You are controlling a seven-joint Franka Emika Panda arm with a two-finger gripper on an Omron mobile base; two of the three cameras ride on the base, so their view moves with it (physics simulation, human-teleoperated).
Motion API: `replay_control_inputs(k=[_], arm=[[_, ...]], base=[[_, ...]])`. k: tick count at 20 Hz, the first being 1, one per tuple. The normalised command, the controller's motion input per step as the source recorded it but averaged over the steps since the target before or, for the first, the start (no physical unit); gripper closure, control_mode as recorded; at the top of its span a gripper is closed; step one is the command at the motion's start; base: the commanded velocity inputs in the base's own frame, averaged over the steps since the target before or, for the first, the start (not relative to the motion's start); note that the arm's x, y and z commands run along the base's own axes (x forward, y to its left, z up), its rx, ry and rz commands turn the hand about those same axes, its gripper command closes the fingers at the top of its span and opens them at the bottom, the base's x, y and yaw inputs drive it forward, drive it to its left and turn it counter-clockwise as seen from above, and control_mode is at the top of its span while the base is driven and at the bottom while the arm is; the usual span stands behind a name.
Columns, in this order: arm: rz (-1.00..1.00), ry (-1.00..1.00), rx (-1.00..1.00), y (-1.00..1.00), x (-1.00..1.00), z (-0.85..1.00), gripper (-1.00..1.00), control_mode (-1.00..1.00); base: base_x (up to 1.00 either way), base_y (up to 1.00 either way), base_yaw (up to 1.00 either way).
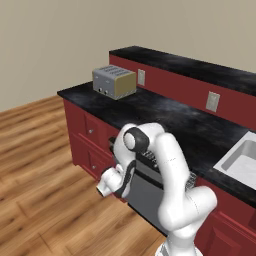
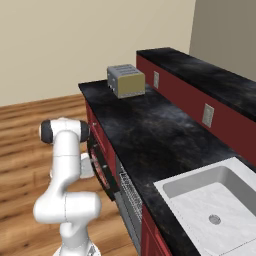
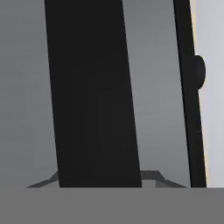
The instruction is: Open the dishwasher door and pull out the top rack.
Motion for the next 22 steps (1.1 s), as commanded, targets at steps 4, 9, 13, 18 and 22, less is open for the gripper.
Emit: replay_control_inputs(k=[4,9,13,18,22], arm=[[-0.02,0.0,0.0,0.94,-0.79,-0.36,1.0,-1.0],[-0.02,0.0,0.0,0.83,-0.6,-0.4,1.0,-1.0],[-0.02,0.0,0.0,0.75,-0.47,-0.4,1.0,-1.0],[-0.02,0.03,0.0,0.72,-0.37,-0.37,1.0,-1.0],[-0.02,0.05,0.0,0.74,-0.32,-0.39,1.0,-1.0]], base=[[0.0,0.0,0.0],[0.0,0.0,0.0],[0.0,0.0,0.0],[0.0,0.0,0.0],[0.0,0.0,0.0]])
